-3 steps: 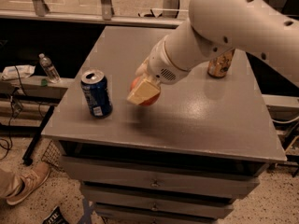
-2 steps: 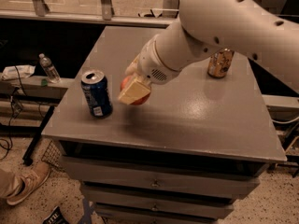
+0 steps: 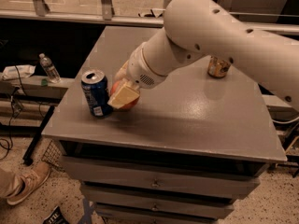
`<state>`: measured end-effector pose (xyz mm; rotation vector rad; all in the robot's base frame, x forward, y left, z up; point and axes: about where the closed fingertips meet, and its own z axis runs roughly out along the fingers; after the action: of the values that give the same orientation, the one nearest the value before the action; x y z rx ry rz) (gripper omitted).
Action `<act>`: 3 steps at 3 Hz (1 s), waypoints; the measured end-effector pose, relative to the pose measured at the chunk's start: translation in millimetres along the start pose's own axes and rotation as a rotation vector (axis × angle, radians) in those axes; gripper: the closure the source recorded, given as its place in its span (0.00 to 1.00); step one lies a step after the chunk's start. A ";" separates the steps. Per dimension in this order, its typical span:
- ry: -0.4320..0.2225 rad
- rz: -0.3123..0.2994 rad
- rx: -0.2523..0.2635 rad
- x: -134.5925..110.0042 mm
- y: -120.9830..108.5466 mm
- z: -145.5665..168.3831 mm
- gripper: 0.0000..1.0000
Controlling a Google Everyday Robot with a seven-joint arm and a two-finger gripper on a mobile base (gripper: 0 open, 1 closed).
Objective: Move apple near pepsi can
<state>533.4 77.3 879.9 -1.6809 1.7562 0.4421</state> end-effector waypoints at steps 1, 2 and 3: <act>-0.003 0.006 -0.025 3.7 0.4 13.6 1.00; -0.003 0.007 -0.029 4.5 1.2 15.4 0.99; -0.002 0.004 -0.029 3.0 2.3 15.1 0.75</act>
Offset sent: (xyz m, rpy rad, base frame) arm 0.0047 0.0058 -0.0328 0.0030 0.0631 0.0142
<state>534.7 85.1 866.5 -1.6969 1.7594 0.4736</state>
